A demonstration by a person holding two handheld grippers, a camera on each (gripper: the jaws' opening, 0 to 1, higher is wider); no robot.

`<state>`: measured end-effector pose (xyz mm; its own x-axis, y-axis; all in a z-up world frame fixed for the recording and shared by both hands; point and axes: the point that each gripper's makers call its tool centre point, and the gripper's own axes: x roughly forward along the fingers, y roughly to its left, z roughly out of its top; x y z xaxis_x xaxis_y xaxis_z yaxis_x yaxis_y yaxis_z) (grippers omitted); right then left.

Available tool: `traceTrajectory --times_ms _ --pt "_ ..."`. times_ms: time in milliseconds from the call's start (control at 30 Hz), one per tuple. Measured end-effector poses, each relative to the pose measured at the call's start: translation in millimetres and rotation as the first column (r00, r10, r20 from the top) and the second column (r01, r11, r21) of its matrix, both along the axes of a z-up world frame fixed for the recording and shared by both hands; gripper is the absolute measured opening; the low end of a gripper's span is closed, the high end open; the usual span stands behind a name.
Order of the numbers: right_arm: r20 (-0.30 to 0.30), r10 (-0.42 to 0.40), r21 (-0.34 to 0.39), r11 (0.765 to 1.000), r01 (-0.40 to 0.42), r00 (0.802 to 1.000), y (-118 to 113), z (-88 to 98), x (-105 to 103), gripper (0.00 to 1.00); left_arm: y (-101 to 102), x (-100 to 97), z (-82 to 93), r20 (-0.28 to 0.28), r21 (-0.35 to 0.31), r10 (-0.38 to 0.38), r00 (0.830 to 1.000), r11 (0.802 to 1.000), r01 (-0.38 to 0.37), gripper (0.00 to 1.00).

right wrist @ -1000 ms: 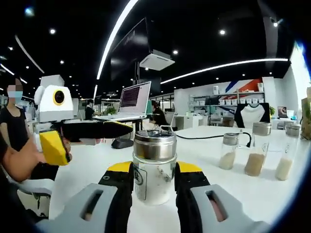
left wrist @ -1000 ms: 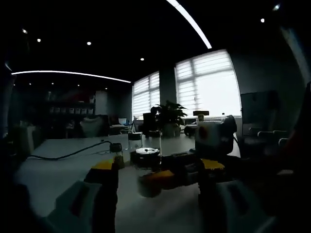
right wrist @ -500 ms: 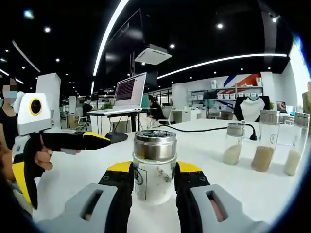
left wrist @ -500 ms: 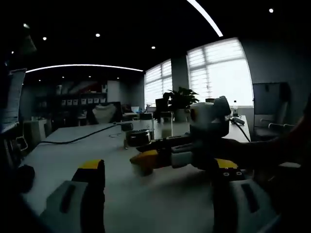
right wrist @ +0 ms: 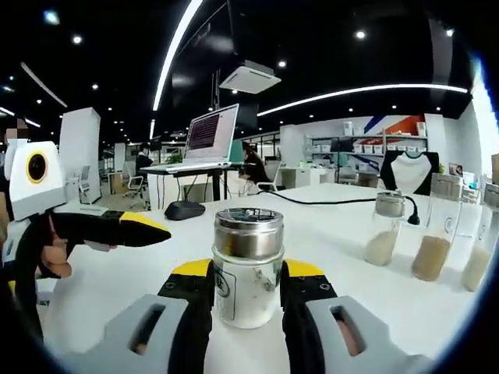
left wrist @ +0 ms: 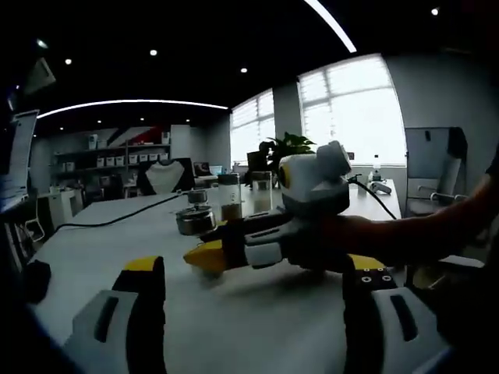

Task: Rotate the seasoning bottle until the label or dispensing opening points toward the visible target arrow and the bottle remains upright within the marked orientation range

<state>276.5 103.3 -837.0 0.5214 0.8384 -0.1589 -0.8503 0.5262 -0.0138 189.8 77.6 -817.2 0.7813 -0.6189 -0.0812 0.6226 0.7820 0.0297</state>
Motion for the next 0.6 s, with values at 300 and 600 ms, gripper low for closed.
traceTrajectory --times_ms 300,600 --pt "0.014 0.030 -0.031 0.999 -0.029 0.999 -4.0 -1.5 0.4 0.31 -3.7 -1.1 -7.3 -0.019 0.013 0.003 1.000 1.000 -0.003 0.99" --pt "0.017 -0.017 -0.029 0.999 0.018 1.000 -3.4 -1.7 4.6 0.31 -3.4 -0.3 -6.3 -0.019 0.011 0.018 1.000 1.000 -0.017 0.99"
